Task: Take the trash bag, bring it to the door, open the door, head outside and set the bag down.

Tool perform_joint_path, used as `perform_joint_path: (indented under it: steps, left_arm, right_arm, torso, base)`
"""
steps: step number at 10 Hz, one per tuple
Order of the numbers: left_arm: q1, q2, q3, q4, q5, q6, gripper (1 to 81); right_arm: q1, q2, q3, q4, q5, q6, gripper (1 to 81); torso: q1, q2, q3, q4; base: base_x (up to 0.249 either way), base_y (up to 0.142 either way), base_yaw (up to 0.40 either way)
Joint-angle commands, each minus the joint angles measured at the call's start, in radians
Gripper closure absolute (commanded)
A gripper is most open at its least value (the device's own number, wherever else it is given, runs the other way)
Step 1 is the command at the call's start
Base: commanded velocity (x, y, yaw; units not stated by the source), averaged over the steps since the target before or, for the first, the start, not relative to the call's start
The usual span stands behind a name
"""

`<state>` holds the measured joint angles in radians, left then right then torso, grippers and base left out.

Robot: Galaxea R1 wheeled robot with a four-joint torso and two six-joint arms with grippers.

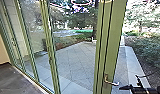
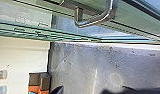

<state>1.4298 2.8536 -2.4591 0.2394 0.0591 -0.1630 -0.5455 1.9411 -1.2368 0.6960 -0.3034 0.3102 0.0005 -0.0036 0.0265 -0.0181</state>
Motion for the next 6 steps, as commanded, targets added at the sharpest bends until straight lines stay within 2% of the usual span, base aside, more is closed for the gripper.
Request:
perform_joint_path:
  steps: [1, 3, 6]
  left_arm:
    - [-0.07, -0.009, -0.004, -0.008, 0.042, -0.006, 81.1]
    - [-0.07, -0.008, -0.017, -0.011, 0.042, -0.006, 81.1]
    - [-0.07, -0.005, -0.017, -0.009, 0.042, -0.006, 81.1]
  right_arm:
    - [0.114, 0.02, -0.048, 0.033, 0.02, 0.026, 1.0]
    - [0.124, 0.075, -0.104, 0.033, 0.021, 0.073, 1.0]
    - [0.14, 0.15, -0.205, 0.036, 0.006, 0.085, 1.0]
  torso:
    - [0.0, 0.0, 0.0, 0.0]
    - [0.0, 0.0, 0.0, 0.0]
    - [0.0, 0.0, 0.0, 0.0]
  base:
    - [0.0, 0.0, 0.0]
    - [0.0, 0.0, 0.0]
    - [0.0, 0.0, 0.0]
